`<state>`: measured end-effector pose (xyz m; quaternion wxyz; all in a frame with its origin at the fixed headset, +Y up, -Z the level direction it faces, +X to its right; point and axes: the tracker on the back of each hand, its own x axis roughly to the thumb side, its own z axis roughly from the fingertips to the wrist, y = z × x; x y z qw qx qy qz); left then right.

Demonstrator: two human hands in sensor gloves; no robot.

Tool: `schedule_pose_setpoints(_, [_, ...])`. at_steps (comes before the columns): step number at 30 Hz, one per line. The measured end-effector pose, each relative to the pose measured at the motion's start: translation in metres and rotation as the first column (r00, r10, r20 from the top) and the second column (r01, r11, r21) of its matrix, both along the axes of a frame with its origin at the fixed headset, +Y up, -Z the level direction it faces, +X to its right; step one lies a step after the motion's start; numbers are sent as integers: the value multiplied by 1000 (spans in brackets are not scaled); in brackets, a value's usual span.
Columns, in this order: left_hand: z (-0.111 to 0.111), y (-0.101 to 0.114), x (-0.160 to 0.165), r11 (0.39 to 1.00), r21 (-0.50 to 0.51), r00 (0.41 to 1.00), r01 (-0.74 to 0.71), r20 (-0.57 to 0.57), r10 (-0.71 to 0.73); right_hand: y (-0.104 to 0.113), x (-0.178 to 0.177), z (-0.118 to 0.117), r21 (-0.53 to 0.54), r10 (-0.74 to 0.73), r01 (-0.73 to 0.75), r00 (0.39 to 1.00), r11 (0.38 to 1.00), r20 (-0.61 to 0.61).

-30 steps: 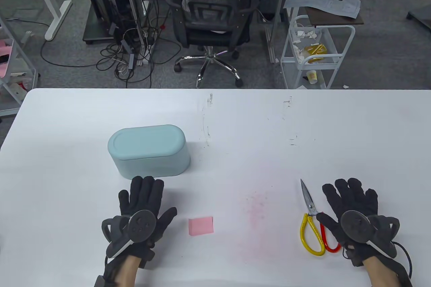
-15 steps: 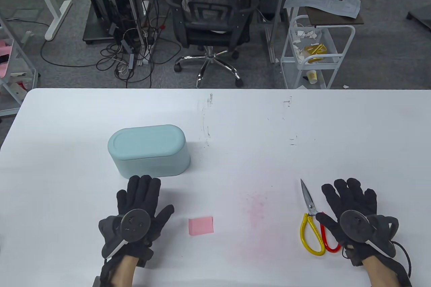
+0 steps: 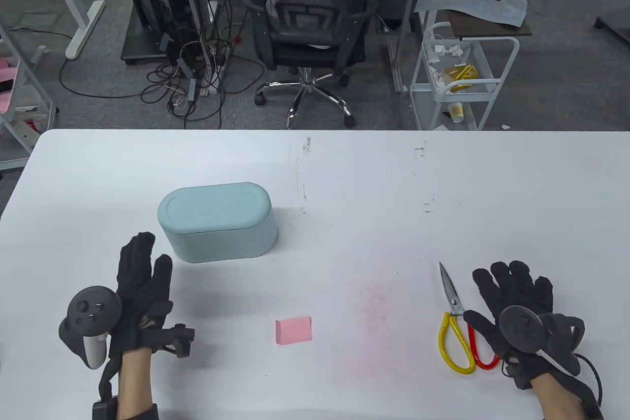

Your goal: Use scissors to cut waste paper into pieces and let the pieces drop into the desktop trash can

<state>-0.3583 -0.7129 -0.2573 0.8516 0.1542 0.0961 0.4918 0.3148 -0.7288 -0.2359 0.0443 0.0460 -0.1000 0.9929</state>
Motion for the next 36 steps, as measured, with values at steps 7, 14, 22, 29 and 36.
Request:
schedule_pose_setpoints(7, [-29, -26, -9, 977, -98, 982, -189, -17, 188, 0, 1, 0, -6, -3, 3, 1000, 1000, 12])
schedule_pose_setpoints(14, [-64, -50, -4, 879, -163, 884, -449, 62, 463, -1, 1, -1, -22, -2, 2, 1000, 1000, 8])
schedule_pose_setpoints(22, [-75, -52, 3, 872, -184, 874, -454, 98, 475, -1, 0, -1, -33, -7, 7, 1000, 999, 3])
schedule_pose_setpoints(29, [-80, -52, 17, 887, -208, 883, -412, 149, 445, -1, -1, -1, -22, 0, 0, 1000, 1000, 2])
schedule_pose_setpoints(36, [-84, -53, 47, 897, -208, 878, -389, 211, 430, -2, -1, -1, -24, 1, -1, 1000, 1000, 1])
